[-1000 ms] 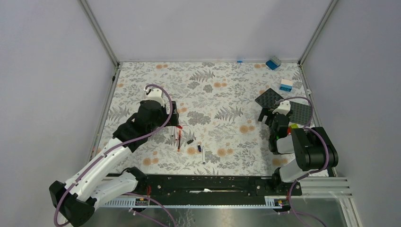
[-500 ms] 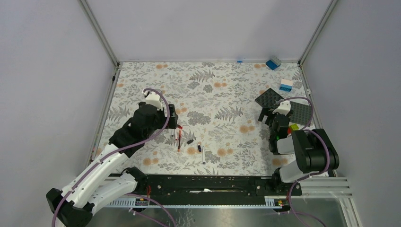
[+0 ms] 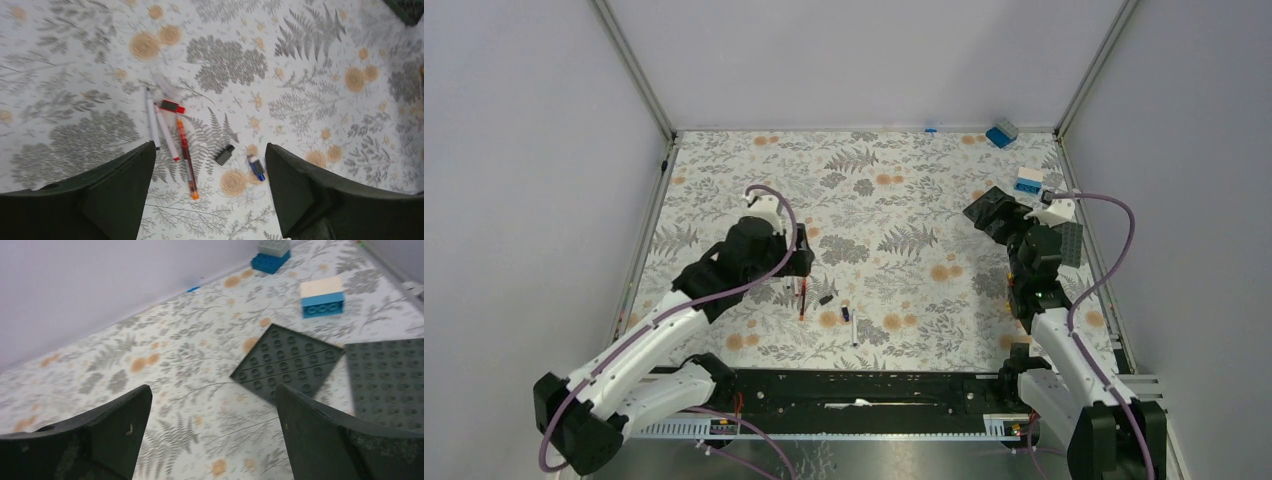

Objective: Insert the pens into the pen caps

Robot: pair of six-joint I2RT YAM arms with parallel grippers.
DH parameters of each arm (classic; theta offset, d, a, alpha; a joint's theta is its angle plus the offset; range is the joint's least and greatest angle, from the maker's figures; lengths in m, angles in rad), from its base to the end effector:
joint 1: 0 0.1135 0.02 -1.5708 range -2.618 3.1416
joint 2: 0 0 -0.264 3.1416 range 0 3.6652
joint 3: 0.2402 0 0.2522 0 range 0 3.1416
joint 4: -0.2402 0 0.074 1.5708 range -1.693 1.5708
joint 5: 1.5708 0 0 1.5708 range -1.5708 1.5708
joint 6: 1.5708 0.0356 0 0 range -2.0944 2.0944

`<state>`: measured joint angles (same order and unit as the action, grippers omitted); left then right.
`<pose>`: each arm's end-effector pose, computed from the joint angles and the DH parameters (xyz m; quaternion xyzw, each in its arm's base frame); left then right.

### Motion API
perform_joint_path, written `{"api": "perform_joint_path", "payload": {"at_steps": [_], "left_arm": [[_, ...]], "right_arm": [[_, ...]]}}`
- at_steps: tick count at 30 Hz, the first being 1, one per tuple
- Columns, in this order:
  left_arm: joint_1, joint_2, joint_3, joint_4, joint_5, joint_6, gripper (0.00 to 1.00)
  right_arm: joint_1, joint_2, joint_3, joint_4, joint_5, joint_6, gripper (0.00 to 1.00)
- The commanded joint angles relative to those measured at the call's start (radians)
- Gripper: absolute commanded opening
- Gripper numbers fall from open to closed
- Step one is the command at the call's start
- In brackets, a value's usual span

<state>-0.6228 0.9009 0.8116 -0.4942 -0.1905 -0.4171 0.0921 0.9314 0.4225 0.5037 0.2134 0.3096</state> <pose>0.1634 -0.1091 0.2983 0.0452 0.8766 -0.1617 0.4510 0.2142 0.0122 0.2578 0.1512 0.6926 0.0659 0.7022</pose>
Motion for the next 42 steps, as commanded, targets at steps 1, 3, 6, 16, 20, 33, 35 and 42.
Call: {"api": "perform_joint_path", "payload": {"at_steps": [1, 3, 6, 16, 20, 33, 35, 42], "left_arm": [[-0.096, 0.112, 0.044, -0.006, 0.001, -0.146, 0.84], [-0.188, 0.162, 0.071, -0.040, -0.046, -0.202, 0.82], [-0.257, 0.228, 0.105, -0.095, -0.063, -0.297, 0.80], [-0.377, 0.417, 0.167, -0.145, -0.082, -0.447, 0.72], [-0.421, 0.470, 0.191, -0.154, -0.068, -0.505, 0.68], [-0.515, 0.675, 0.248, -0.188, -0.061, -0.604, 0.53], [-0.517, 0.698, 0.251, -0.184, -0.070, -0.604, 0.52], [-0.517, 0.749, 0.243, -0.139, -0.094, -0.621, 0.46]], "right_arm": [[0.006, -0.111, 0.009, -0.183, -0.161, 0.230, 1.00], [0.006, -0.119, 0.048, -0.320, -0.184, 0.264, 1.00], [0.008, -0.075, 0.132, -0.525, -0.210, 0.260, 1.00], [0.133, -0.019, 0.247, -0.819, -0.036, 0.282, 1.00], [0.206, 0.039, 0.264, -0.840, -0.010, 0.280, 1.00], [0.239, 0.090, 0.249, -0.801, -0.029, 0.255, 1.00], [0.239, 0.089, 0.245, -0.801, -0.032, 0.249, 1.00], [0.240, 0.083, 0.225, -0.792, -0.039, 0.242, 1.00]]}}
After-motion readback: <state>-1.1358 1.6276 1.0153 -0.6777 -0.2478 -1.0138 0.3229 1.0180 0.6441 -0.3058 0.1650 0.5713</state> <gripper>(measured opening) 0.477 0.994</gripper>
